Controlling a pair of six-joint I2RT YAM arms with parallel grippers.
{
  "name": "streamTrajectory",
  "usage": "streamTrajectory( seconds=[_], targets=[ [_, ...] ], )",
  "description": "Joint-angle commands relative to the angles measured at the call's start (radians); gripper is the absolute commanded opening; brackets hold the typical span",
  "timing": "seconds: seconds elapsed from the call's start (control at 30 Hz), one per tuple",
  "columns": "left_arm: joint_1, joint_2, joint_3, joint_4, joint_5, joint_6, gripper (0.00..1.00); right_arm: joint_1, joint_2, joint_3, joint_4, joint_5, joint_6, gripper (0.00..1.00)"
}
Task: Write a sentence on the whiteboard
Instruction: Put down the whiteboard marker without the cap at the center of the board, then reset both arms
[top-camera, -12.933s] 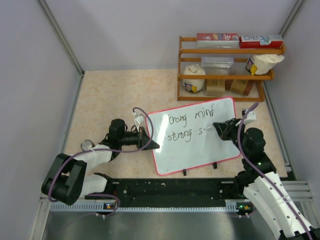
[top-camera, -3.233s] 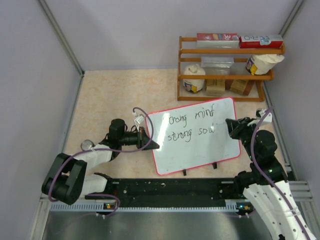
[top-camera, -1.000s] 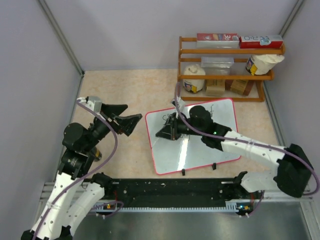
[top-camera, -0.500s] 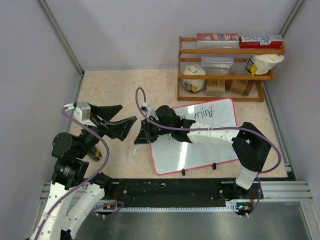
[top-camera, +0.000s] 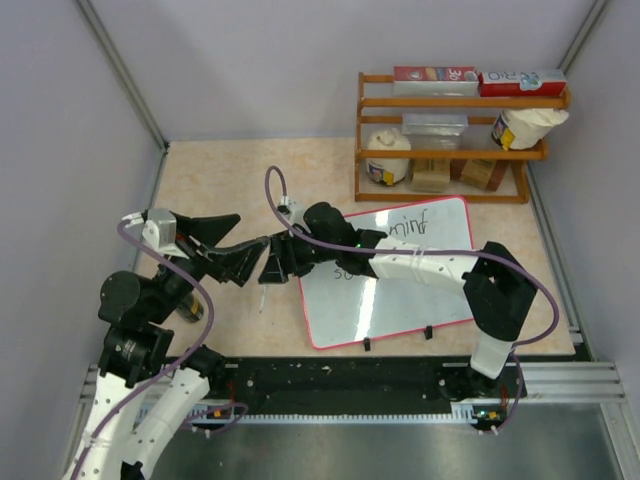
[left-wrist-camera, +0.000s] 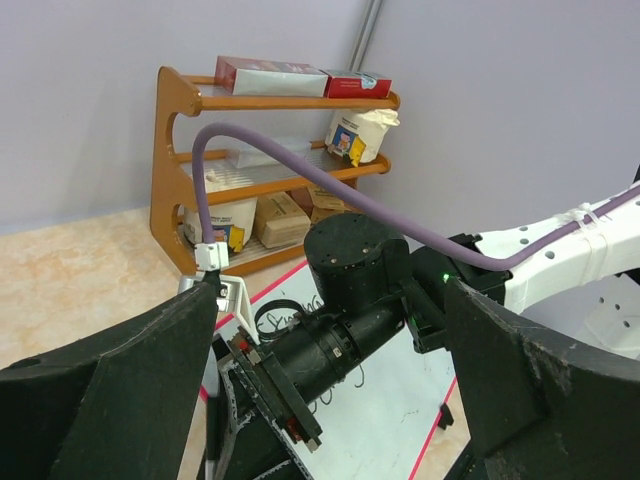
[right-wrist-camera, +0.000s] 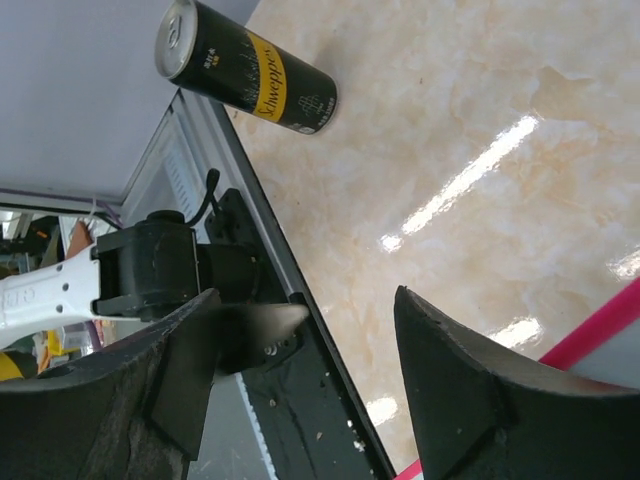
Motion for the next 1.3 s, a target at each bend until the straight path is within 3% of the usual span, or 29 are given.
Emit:
streamTrajectory(
  seconds=[0.0,0.63,0.83,0.97,1.27],
  targets=[
    [0.003,-0.01,0.025,0.002,-0.008,0.013,0.98,0.002,-0.049,0.028,-0.008,0.062,-0.015,0.69],
    [0.003,-0.011,0.0,-0.024,-0.014,0.019,0.98,-0.035,-0.153,-0.006,-0.005,0.082,-0.013,0.75],
    [0.003,-0.004,-0.018,-0.033,-0.017,0.021,0.98,-0.049,-0.274,-0.07,0.016,0.125,-0.016,0.78],
    [0.003,0.007,-0.03,-0.071,-0.022,0.041,0.99,-0.076,-0.395,-0.163,0.015,0.219,-0.044,0.93],
    [0.003,0.087,-0.076,-0.19,-0.167,0.047,0.99,-0.262,-0.673,-0.374,-0.115,0.406,-0.113,0.99]
  ],
)
